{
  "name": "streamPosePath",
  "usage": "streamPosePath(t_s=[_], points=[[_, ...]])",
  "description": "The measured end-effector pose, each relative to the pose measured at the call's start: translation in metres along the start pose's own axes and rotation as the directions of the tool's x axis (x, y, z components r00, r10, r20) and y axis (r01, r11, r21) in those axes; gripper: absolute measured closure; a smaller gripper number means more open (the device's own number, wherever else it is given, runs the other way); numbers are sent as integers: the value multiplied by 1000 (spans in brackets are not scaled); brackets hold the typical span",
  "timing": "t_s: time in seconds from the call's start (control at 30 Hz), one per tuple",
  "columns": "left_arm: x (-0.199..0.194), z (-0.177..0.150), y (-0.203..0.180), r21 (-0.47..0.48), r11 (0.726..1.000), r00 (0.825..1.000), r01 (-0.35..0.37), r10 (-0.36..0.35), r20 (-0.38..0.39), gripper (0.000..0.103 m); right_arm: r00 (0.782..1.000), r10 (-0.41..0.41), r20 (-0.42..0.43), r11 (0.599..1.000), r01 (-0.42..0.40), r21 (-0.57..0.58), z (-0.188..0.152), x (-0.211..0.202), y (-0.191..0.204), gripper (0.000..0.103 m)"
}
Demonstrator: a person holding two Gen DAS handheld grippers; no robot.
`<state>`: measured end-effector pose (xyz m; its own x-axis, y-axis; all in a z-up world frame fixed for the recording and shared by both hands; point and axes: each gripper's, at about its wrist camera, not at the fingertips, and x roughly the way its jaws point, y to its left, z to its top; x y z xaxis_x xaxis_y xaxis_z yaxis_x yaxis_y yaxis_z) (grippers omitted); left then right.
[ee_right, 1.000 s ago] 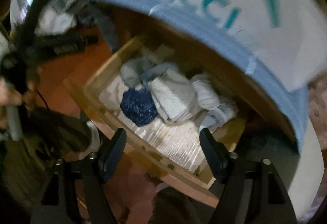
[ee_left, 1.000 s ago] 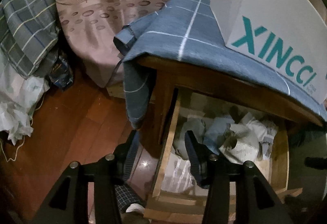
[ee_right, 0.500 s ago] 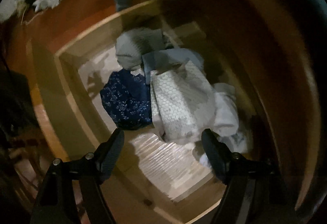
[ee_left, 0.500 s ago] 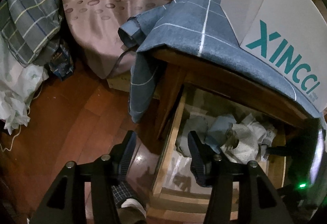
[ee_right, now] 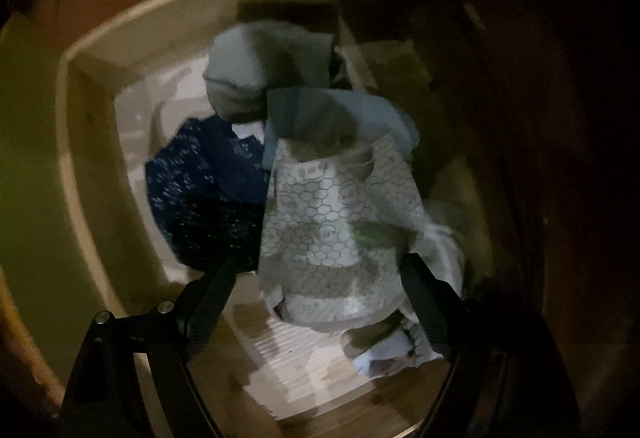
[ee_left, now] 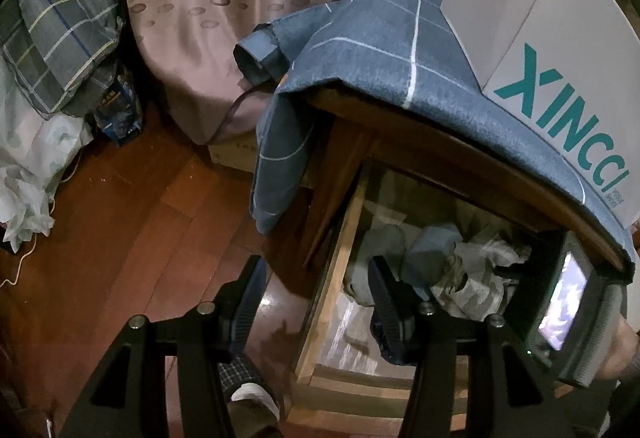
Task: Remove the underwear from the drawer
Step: 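Close the right tool on the grey hexagon-print garment, then lift the hexagon-print garment with the right tool while the left tool lowers onto the navy patterned garment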
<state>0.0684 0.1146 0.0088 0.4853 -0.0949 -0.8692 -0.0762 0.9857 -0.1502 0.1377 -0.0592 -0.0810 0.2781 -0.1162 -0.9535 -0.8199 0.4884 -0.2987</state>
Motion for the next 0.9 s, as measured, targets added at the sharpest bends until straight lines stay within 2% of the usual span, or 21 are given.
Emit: streamPosePath(t_s=[0.1, 0.2, 0.27, 0.33, 0.37, 0.47, 0.57, 0.67, 0.77, 0.9], points=[[1, 0, 0, -1, 1000, 1000, -1, 1, -7, 49, 1000, -26, 4, 999, 26, -30, 3, 7, 0, 21], [3, -1, -2, 9, 1000, 1000, -7, 7, -16, 49, 1000, -19, -5, 1000, 19, -14, 5, 17, -9, 23], [4, -1, -3, 17, 1000, 1000, -11, 12, -17, 49, 1000, -26, -9, 1000, 26, -8, 6, 25, -13, 26], [5, -1, -4, 19, 1000, 1000, -16, 16, -18, 49, 1000, -20, -9, 1000, 20, 4, 7, 28, -16, 36], [6, -1, -4, 19, 1000, 1000, -16, 17, -18, 49, 1000, -7, -7, 1000, 7, 27, 6, 30, -20, 41], [8, -1, -5, 23, 1000, 1000, -19, 20, -23, 49, 1000, 16, -1, 998, -16, 67, 2, 31, -26, 43], [9, -1, -7, 30, 999, 999, -21, 22, -27, 49, 999, 31, 12, 994, -32, 107, -6, 27, -31, 58], [11, -2, -9, 43, 999, 999, -19, 20, -33, 49, 995, 97, 2, 981, -96, 170, -17, 18, -35, 68], [11, -3, -11, 52, 998, 999, -29, 31, -26, 49, 988, 156, -7, 966, -152, 207, -29, 12, -34, 72], [13, -4, -13, 66, 997, 999, -38, 40, -32, 49, 983, 181, -20, 955, -170, 243, -45, 1, -27, 73]])
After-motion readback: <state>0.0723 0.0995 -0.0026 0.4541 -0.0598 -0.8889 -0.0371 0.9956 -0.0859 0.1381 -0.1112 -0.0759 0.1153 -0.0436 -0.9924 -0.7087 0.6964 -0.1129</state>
